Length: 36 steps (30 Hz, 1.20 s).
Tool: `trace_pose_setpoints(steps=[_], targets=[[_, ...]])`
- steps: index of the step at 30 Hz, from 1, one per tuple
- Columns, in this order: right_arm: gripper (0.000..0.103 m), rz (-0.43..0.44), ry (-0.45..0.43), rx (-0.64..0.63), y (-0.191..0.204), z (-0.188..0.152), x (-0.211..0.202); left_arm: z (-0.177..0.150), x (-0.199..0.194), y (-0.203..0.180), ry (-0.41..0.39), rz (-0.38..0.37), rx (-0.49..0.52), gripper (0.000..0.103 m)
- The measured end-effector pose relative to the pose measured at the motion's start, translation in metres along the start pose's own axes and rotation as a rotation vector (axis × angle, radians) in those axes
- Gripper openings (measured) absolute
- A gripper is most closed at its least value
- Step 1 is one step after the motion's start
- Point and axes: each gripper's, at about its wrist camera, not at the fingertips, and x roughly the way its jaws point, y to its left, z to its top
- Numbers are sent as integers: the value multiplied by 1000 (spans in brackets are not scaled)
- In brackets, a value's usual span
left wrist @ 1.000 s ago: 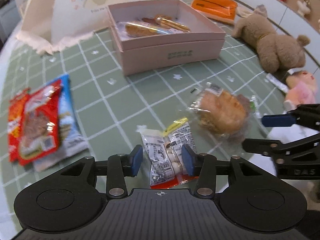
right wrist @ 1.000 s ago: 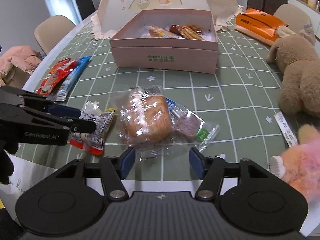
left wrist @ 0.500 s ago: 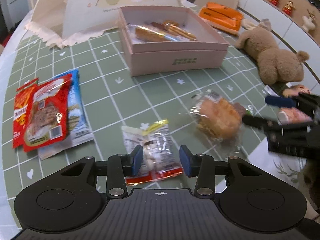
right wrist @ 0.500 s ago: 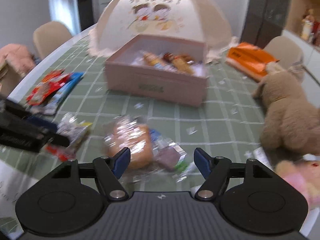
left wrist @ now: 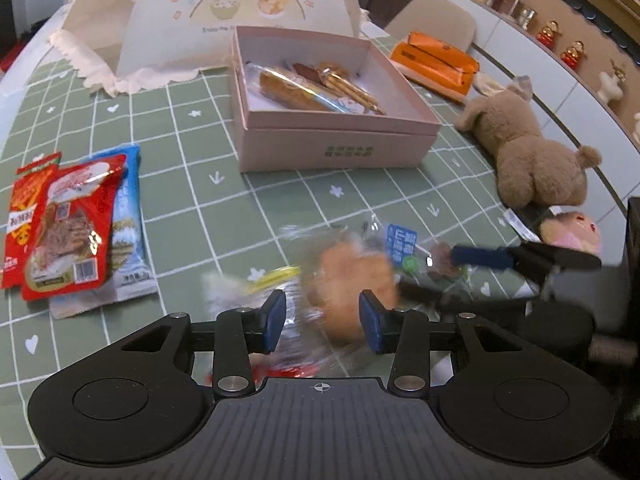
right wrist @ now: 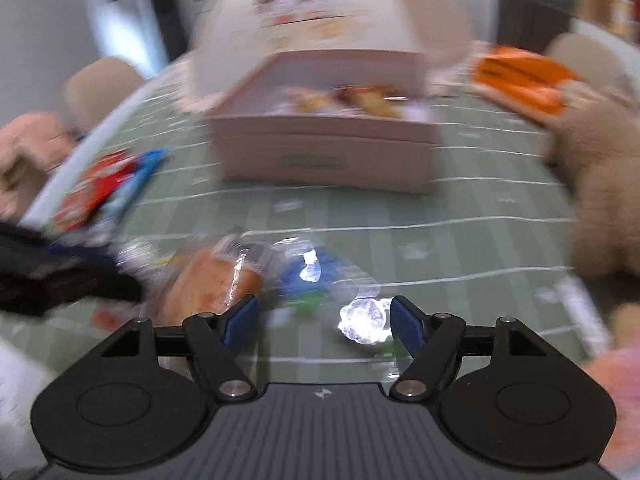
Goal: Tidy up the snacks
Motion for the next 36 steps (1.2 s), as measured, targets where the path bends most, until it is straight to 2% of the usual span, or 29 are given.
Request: trace_pose_setpoints(steps=[2,6,9,11,12,13,19,23,25,29,33,36], targets=[[73,29,-15,-69,13,0,-3,1,0,1,3,10,7,45],[77,-67,-53,-109,6,3,-4,1,3,3,12,21,2,45],[76,-123,13,-82,-14,3,14,1,4,0,18,18,8,45],[64,-107,25,-34,-23,-2,13,2,5,-5,18,18,27,45],[52,-111,20,-34,-22,-4,9,3,6,-9,16,21,40,45],[46,-111,23,-42,-22,-6,6,4,6,-12,17,25,51,45],[45,-119,32,29,-28,-17,-8,10,13,-32,16,62,129,45],[51,-132,24,52,-32,-29,-18,12,10,-40,-7,70,168,45],[66,-149,22,50,-31,-32,-18,13,8,-41,-13,60,170,45],[76,-184,16,50,-28,-37,-18,10,2,-35,-27,71,170,46],[83,-196,10,56,-28,-41,-19,4,-6,3,-50,128,64,46],[88,-209,5,62,-27,-43,-19,-2,-12,44,-42,178,-77,45]])
